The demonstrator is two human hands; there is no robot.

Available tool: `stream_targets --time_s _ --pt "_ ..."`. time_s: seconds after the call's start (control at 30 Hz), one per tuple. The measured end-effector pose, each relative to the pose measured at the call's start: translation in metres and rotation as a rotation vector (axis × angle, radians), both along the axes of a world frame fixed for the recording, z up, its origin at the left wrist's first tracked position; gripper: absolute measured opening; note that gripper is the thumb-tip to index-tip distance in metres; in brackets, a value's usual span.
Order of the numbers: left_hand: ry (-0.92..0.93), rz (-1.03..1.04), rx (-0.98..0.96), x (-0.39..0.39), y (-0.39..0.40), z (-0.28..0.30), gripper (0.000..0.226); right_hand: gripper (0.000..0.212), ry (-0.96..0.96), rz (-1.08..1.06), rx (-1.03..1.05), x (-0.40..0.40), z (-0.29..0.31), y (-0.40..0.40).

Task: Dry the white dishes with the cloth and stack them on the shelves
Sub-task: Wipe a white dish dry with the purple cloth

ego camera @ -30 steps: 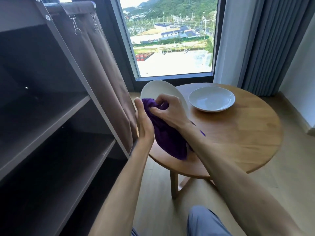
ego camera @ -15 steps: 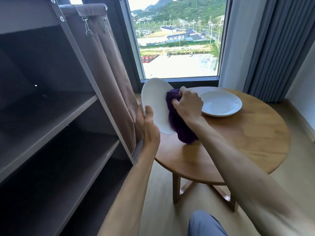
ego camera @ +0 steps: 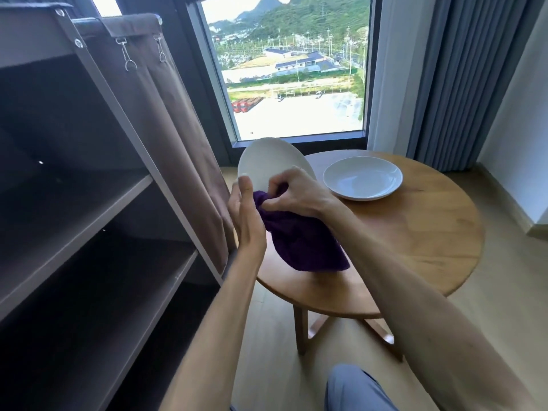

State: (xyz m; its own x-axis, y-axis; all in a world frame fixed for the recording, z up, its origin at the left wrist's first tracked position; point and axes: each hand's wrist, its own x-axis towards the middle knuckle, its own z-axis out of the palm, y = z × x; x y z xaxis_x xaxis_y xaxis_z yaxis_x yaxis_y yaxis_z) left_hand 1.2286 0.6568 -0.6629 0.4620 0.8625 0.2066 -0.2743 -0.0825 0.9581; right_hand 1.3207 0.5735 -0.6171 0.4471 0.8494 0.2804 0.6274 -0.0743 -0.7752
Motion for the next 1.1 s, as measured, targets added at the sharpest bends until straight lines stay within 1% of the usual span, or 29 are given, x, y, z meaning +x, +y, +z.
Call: stream_targets --time_s 0.03,0.07,0.1,0.13,0.2,0.3,0.37,0.47,0.5,0.57,0.63,0.7,0.77,0.83,0.87,0.93,1.0,1.1 --pt "0.019 -0.017 0.038 -0.001 0.000 0.001 0.092 0.017 0.008 -0.057 0.107 -0.004 -0.002 0.003" --pt "0.031 -0.035 0.073 -0.002 -0.001 0.002 0.090 0.019 0.004 -0.135 0.206 -0.007 -0.005 0.007" --pt "0.034 -0.053 0.085 -0.004 -0.002 0.001 0.084 0.022 -0.015 -0.215 0.275 -0.009 -0.006 0.012" --pt "0.026 -0.067 0.075 -0.006 -0.004 -0.001 0.076 0.024 -0.040 -0.286 0.300 -0.010 -0.006 0.017" --pt "0.019 -0.076 0.064 -0.011 -0.007 -0.004 0.051 0.026 -0.064 -0.381 0.278 -0.006 -0.003 0.030" --pt "-0.018 -0.054 0.047 -0.015 -0.009 -0.007 0.030 0.024 -0.079 -0.508 0.222 0.014 0.005 0.044" --pt "-0.092 -0.010 0.033 -0.019 -0.010 -0.003 0.028 0.023 -0.166 -0.560 0.147 0.029 0.009 0.045" --pt "-0.113 0.057 0.066 -0.021 -0.010 0.005 0.043 0.019 -0.341 -0.582 0.015 0.042 0.007 0.035" --pt "-0.116 0.082 0.071 -0.019 -0.011 0.007 0.046 0.018 -0.375 -0.586 -0.023 0.042 0.003 0.030" --pt "-0.132 0.129 0.040 -0.015 -0.012 0.008 0.045 0.015 -0.382 -0.570 -0.146 0.038 -0.002 0.024" --pt "-0.126 0.163 -0.002 -0.011 -0.015 0.007 0.042 0.016 -0.362 -0.499 -0.385 0.032 0.002 0.018" --pt "-0.106 0.185 -0.034 -0.008 -0.019 0.003 0.041 0.018 -0.340 -0.319 -0.606 0.024 0.011 0.011" --pt "-0.111 0.193 -0.044 -0.006 -0.020 0.000 0.036 0.019 -0.336 -0.097 -0.695 0.015 0.019 0.007" --pt "-0.114 0.171 -0.048 -0.005 -0.019 -0.001 0.028 0.020 -0.308 0.047 -0.655 0.006 0.027 0.004" --pt "-0.109 0.151 -0.056 -0.005 -0.019 -0.001 0.025 0.020 -0.280 0.088 -0.604 0.003 0.031 0.003" --pt "-0.085 0.109 -0.075 -0.007 -0.020 -0.002 0.026 0.020 -0.232 0.117 -0.488 0.001 0.038 0.002" --pt "-0.074 0.080 -0.075 -0.010 -0.020 -0.004 0.028 0.017 -0.230 0.088 -0.370 0.000 0.040 0.004" --pt "-0.112 0.078 -0.091 -0.014 -0.023 -0.005 0.027 0.014 -0.212 -0.041 -0.174 -0.003 0.032 0.011"
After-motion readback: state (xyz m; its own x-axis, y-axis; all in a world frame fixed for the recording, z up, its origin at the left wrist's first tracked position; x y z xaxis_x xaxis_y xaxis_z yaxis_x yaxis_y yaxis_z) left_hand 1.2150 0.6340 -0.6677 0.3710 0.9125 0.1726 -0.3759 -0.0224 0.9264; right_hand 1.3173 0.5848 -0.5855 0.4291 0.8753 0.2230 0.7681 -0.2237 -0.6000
